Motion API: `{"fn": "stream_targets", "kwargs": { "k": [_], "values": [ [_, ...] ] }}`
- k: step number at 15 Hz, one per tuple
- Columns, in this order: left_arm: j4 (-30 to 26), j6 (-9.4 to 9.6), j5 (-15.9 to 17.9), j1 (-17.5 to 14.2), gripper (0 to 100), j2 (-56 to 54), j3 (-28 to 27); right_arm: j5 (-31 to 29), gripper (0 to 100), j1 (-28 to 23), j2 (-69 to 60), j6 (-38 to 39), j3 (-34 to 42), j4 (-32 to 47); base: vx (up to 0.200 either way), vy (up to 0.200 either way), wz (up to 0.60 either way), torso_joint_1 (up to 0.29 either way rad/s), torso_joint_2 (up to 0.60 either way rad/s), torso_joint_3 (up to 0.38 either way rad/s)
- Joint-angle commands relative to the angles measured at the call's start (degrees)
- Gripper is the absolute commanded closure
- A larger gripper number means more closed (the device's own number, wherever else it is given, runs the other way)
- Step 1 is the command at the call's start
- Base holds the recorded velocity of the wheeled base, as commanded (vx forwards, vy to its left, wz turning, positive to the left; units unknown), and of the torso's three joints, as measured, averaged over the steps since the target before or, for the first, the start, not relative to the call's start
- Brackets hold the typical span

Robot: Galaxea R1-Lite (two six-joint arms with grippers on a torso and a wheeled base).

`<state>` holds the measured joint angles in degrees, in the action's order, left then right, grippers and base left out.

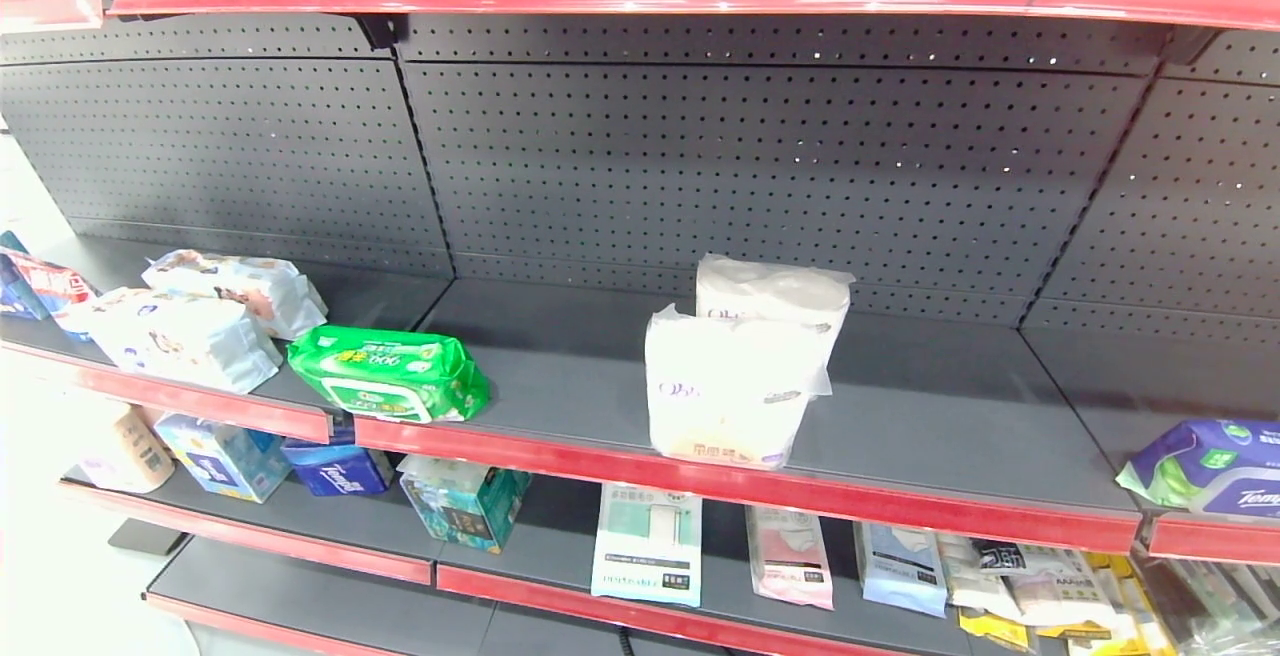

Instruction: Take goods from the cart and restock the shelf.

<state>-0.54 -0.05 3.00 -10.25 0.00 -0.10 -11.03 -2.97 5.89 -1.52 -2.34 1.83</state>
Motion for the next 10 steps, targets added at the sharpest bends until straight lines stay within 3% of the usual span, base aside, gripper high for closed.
{"fn": "stream_targets", "kwargs": {
  "k": [1, 2, 8, 10],
  "values": [
    [0.0, -0.04, 0.0, 0.0, 0, 0.0, 0.0, 3.1, 0, 0.4, -1.6, -0.1, 0.2, -0.2, 0.000, 0.000, 0.00, 0.000, 0.00, 0.000],
    [0.0, -0.04, 0.0, 0.0, 0, 0.0, 0.0, 7.8, 0, 2.6, -3.8, -1.2, 0.2, -0.3, 0.000, 0.000, 0.00, 0.000, 0.00, 0.000],
    [0.0, -0.04, 0.0, 0.0, 0, 0.0, 0.0, 9.9, 0, 3.2, -5.8, -2.4, 0.5, -0.9, 0.000, 0.000, 0.00, 0.000, 0.00, 0.000],
    [0.0, -0.04, 0.0, 0.0, 0, 0.0, 0.0, 17.4, 0, 3.2, -5.0, -2.5, 0.4, -0.3, 0.000, 0.000, 0.00, 0.000, 0.00, 0.000]
  ]
}}
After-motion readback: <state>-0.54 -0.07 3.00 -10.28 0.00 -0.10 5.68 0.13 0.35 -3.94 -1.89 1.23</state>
